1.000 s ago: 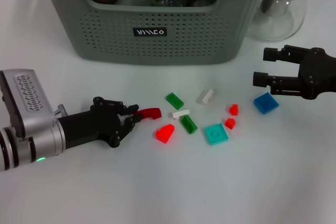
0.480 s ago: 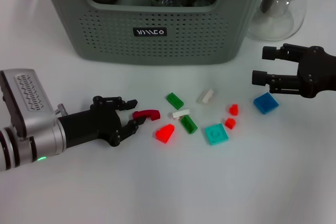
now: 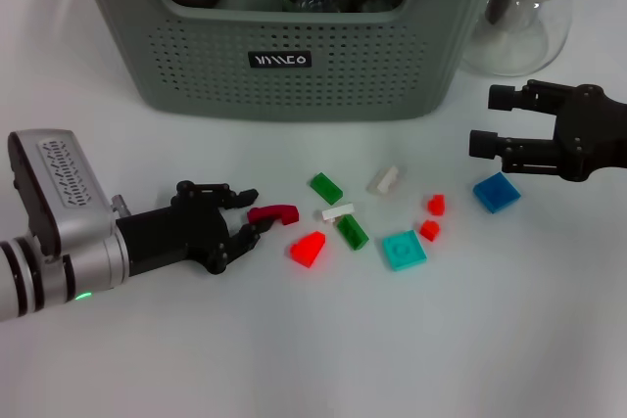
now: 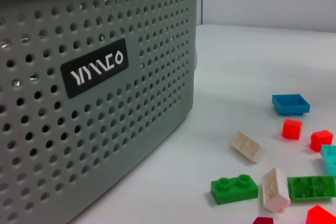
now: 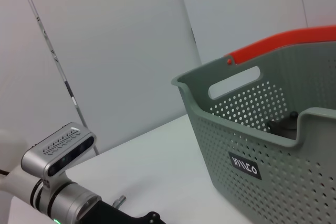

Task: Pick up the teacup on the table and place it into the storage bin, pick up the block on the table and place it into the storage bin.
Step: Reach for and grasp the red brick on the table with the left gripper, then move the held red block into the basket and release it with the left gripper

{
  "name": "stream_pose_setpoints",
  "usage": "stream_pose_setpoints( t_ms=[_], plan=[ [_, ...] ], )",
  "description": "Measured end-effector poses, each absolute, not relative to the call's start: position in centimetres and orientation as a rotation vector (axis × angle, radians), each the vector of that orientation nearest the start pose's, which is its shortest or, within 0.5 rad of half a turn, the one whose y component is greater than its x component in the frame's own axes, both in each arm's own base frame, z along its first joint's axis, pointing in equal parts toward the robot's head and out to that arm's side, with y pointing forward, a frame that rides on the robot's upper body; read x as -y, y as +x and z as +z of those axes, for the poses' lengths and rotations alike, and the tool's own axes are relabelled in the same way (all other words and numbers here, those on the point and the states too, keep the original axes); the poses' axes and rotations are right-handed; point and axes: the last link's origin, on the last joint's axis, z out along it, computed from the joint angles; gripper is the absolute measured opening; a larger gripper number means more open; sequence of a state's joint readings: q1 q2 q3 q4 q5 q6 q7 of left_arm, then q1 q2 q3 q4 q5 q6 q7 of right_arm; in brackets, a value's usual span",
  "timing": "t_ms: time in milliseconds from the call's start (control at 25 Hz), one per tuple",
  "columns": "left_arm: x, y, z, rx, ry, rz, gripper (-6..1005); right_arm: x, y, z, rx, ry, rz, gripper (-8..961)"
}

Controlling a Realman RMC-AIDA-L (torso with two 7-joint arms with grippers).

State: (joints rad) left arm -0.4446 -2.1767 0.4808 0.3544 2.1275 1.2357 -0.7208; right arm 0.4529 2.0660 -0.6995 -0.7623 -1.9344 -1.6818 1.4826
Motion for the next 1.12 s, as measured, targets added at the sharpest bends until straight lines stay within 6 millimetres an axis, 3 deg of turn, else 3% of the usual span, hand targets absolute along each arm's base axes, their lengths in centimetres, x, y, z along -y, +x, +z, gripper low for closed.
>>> stream_pose_setpoints(
  t_ms=[320,520,640,800,840,880,920,1040,1080,1120],
  plan=[
    [-27.6,-31.9,-8.6,0.387,-2.604,-0.452,320,-31.1,26.6,2.4,-0.698,-2.722,0.799,856],
    [-27.2,-31.2,-7.3,0.39,-2.613,-0.567,152,-31.0,26.7,2.5,-0.702,-2.72,0.798,856],
    [-26.7,-30.4,-4.4,0.422,-2.623,-0.725,151,-31.0,26.7,2.5,-0.702,-2.72,0.797,856],
    [-26.6,-28.1,1.2,0.404,-2.593,-1.036,151,-31.1,26.7,2.5,-0.699,-2.72,0.796,856],
    [-26.6,-28.1,1.2,0.404,-2.593,-1.036,151,-31.1,26.7,2.5,-0.698,-2.721,0.796,856],
    [-27.1,-27.2,3.1,0.407,-2.561,-1.137,152,-31.1,26.7,2.5,-0.697,-2.721,0.796,856],
    [-28.4,-25.3,6.2,0.414,-2.545,-1.238,152,-31.1,26.7,2.5,-0.695,-2.72,0.796,856],
    [-31.8,-22.2,9.2,0.457,-2.577,-1.167,159,-31.1,26.7,2.5,-0.689,-2.716,0.793,856],
    [-34.2,-20.4,10.4,0.517,-2.575,-1.079,163,-31.1,26.7,2.4,-0.686,-2.716,0.793,856],
    [-35.1,-19.6,10.7,0.538,-2.579,-1.042,166,-31.1,26.6,2.3,-0.682,-2.716,0.793,856]
  ],
)
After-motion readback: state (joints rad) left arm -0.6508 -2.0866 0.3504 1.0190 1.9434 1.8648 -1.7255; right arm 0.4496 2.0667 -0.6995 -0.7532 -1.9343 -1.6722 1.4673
